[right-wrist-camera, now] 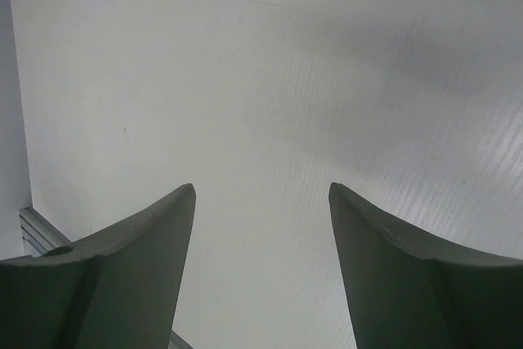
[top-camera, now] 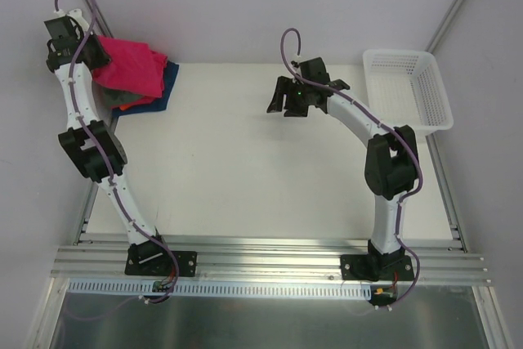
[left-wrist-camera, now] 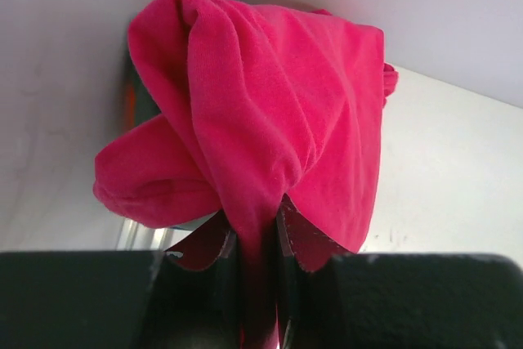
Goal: Fold and stack the t-shirts
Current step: Put the neatly folded tshirt into the corner of the board with the left arm
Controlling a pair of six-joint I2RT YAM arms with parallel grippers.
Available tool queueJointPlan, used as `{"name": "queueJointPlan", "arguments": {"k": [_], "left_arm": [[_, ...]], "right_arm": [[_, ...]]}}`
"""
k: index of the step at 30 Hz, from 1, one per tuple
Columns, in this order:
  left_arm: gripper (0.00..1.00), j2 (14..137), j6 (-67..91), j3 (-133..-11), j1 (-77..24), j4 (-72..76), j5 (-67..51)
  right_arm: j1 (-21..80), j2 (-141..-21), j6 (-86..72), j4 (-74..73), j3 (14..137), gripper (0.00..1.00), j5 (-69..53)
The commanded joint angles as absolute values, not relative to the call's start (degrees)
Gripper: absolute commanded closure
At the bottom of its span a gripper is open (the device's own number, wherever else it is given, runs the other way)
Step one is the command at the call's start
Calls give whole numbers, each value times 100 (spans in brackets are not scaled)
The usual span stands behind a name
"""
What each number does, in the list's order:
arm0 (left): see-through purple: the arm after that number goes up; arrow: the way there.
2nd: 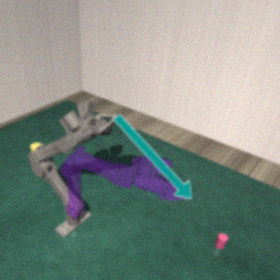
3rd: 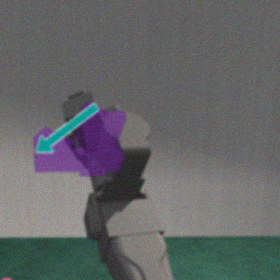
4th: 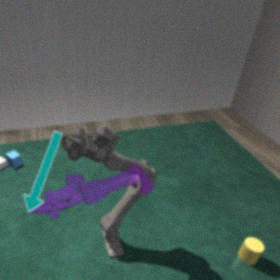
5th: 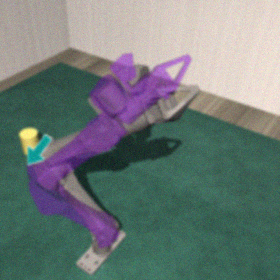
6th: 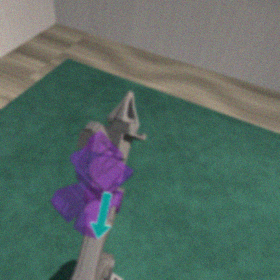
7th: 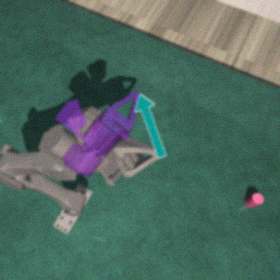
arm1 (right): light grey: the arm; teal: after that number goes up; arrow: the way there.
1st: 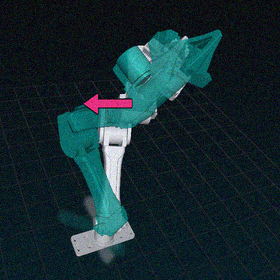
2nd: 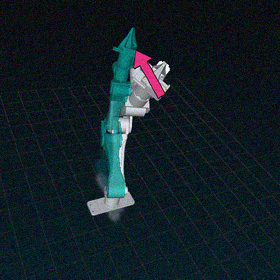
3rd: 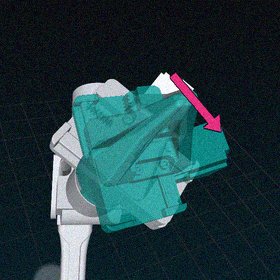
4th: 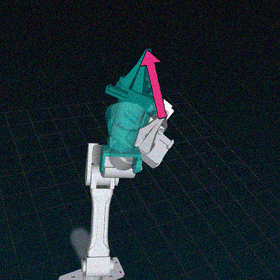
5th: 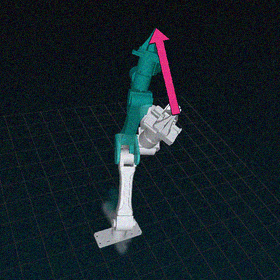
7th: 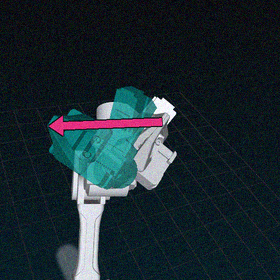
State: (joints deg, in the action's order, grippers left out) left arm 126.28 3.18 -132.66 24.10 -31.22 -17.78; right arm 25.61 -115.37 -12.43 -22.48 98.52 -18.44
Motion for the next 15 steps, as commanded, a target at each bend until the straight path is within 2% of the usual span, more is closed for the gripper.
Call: {"name": "queueJointPlan", "arguments": {"k": [1, 15], "left_arm": [[100, 12094, 53, -13588, 2443, -2865, -1398], [100, 12542, -255, -13245, 2356, -2988, -1134]], "right_arm": [[2628, -11338, -1266, -2109, 10046, 30, -1872], [2663, -11180, -1187, -2101, 9747, 29, -1828]]}}
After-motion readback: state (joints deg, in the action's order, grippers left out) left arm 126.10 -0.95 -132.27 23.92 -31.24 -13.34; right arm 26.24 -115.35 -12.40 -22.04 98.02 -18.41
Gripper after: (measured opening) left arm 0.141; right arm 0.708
